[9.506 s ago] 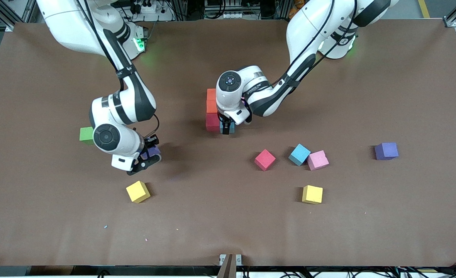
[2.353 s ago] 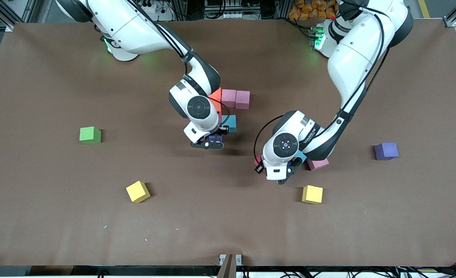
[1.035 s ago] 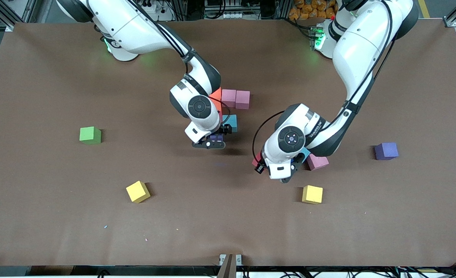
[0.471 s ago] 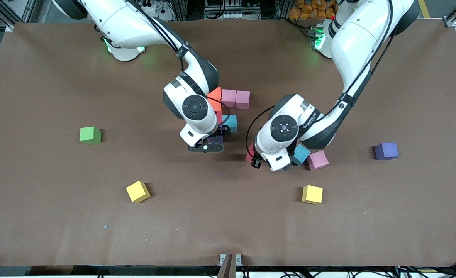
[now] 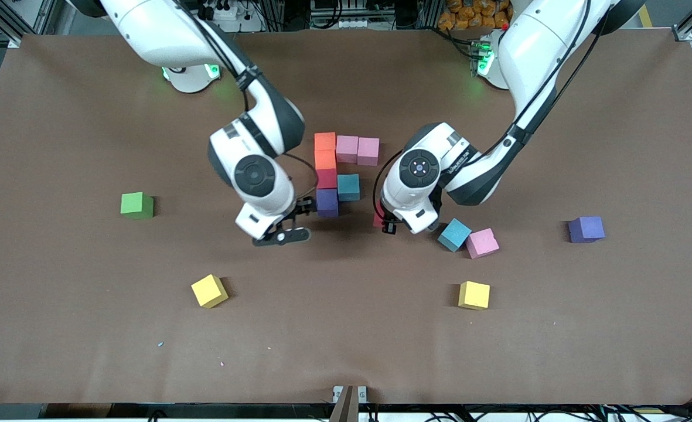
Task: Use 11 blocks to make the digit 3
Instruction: 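Grasp the yellow cube with the right gripper while the left gripper holds pink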
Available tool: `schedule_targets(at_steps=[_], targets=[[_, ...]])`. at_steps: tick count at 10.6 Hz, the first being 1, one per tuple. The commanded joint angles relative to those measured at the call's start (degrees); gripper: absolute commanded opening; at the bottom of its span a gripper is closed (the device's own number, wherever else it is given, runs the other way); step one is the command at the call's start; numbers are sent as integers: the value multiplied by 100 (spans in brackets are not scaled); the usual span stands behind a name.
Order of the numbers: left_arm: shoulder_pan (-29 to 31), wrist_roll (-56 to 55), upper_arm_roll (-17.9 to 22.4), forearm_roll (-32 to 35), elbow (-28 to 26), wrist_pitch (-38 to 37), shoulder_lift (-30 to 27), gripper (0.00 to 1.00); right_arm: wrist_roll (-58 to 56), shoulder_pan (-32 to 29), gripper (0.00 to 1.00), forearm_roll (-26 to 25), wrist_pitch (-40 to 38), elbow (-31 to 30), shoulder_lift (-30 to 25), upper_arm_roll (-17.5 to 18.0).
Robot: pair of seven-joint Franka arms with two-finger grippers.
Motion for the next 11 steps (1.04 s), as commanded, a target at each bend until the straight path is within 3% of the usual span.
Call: schedule_targets(at_steps=[1,3,11], targets=[[66,-455,-41,-111,-718,485,-334,10,-1050,-8,100,-103,-21,-66,-68,-385],[5,-683,-42,-102,-1001,969,-335,10,-1940,-139,100,-104,118,13,37,-598],[-356,-1766,-42,-32,-1256,1006,-308,10,-2751,-588,100,-103,1383,5,459,-887]])
